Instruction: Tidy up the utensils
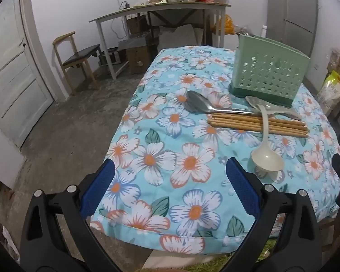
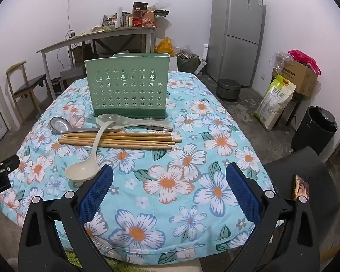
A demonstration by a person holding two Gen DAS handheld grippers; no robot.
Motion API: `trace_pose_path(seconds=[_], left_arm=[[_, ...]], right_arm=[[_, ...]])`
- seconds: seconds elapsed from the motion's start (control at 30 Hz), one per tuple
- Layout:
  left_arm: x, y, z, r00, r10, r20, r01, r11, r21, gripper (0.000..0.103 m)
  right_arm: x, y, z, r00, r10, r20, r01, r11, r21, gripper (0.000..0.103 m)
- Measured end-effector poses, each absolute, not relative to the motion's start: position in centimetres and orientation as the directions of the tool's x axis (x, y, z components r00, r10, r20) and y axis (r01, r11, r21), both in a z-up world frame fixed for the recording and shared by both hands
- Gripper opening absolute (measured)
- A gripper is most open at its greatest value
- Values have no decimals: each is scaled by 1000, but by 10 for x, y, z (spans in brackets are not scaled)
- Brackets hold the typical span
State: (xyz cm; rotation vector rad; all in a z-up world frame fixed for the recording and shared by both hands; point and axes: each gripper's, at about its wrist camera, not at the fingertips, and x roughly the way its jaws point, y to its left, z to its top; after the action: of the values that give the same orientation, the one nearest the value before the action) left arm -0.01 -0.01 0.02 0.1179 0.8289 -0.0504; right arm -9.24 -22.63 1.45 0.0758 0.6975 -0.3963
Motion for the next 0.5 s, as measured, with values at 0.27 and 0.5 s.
trace_pose_path(seconds=[0.27,0.5], left_arm=[[-14,-18,8,700,-35,-713,145,985,94,95],[-7,-10,3,693,-65,-718,163,984,69,95]], right_arm=[[-94,-227,14,703,-325,-633,375,925,-58,97],[-93,-227,16,702,-326,-633,378,924,-57,97]])
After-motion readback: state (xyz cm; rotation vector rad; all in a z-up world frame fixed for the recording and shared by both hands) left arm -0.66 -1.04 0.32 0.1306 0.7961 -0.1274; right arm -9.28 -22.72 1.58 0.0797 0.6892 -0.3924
